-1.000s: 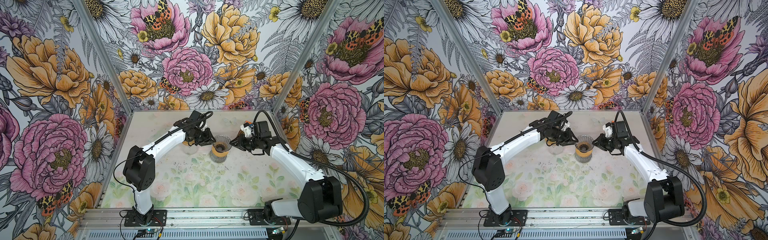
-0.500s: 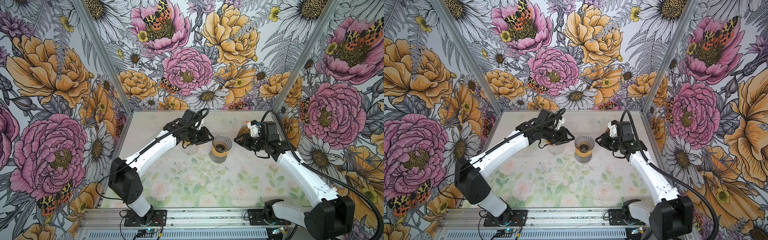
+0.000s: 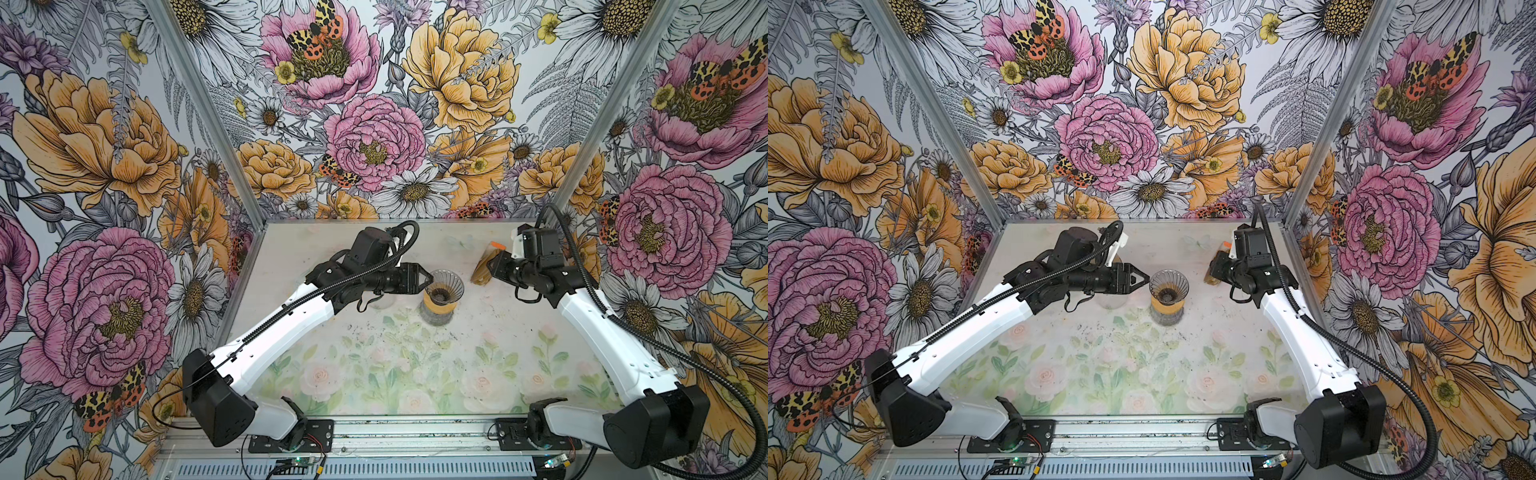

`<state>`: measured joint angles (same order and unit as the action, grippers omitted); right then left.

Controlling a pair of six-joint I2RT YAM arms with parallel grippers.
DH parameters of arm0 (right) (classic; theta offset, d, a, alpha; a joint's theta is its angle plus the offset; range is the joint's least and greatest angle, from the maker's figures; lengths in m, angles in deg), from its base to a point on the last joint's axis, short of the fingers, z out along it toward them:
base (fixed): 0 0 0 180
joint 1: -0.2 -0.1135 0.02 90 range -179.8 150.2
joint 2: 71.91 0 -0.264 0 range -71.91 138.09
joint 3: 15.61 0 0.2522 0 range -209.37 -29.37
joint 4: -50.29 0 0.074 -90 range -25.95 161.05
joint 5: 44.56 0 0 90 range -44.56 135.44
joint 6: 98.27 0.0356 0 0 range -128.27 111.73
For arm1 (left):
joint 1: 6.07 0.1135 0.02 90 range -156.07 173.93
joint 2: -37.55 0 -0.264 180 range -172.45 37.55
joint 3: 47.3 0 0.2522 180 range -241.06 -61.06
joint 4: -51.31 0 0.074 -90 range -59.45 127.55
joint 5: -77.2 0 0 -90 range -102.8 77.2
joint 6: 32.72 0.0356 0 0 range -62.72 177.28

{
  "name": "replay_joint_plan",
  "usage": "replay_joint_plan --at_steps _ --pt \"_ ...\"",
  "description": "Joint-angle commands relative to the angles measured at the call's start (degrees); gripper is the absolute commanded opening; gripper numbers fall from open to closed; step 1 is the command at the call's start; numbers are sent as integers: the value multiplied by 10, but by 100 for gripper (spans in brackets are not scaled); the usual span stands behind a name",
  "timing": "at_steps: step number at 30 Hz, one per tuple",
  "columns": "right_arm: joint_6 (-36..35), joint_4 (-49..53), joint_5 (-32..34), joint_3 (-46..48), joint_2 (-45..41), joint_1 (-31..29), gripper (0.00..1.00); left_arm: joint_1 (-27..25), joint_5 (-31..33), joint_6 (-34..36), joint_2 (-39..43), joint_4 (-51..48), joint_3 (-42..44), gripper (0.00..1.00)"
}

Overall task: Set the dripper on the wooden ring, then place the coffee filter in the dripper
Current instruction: 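Release the dripper and move the right gripper to the paper filter stack, then pinch the front paper filter in the stack with the right gripper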

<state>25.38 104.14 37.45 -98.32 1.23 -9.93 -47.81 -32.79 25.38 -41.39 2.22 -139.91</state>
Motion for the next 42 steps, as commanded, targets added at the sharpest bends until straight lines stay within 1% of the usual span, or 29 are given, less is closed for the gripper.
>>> replay_joint_plan --at_steps 1,2,3,4,12,15,18,21,26,29,37,42 --pt "-9 10 34 -31 35 4 27 2 11 8 33 54 23 72" --pt "-8 10 35 -38 46 3 27 2 7 3 39 64 29 83" --pt "-8 11 37 -47 58 4 26 3 5 2 43 70 32 92" --pt "-8 14 40 -56 70 5 25 3 5 1 44 76 33 99" --pt "-14 14 80 -98 140 17 18 2 -21 16 50 92 27 99" --pt "-20 13 85 -110 169 27 18 2 -29 22 46 92 20 99" --pt "-20 -1 76 -119 192 40 18 2 -27 24 43 93 18 99" --pt "-24 -15 67 -131 211 48 18 3 -24 22 41 95 17 99" --pt "-21 -27 63 -147 242 55 25 1 -20 15 35 98 13 99" --pt "-15 -38 68 -151 258 56 27 -2 -12 17 36 98 15 99" --pt "3 -51 79 -164 295 60 28 -7 -8 21 40 100 19 99" --pt "16 -64 80 -153 302 59 27 -7 -12 22 35 102 19 99"
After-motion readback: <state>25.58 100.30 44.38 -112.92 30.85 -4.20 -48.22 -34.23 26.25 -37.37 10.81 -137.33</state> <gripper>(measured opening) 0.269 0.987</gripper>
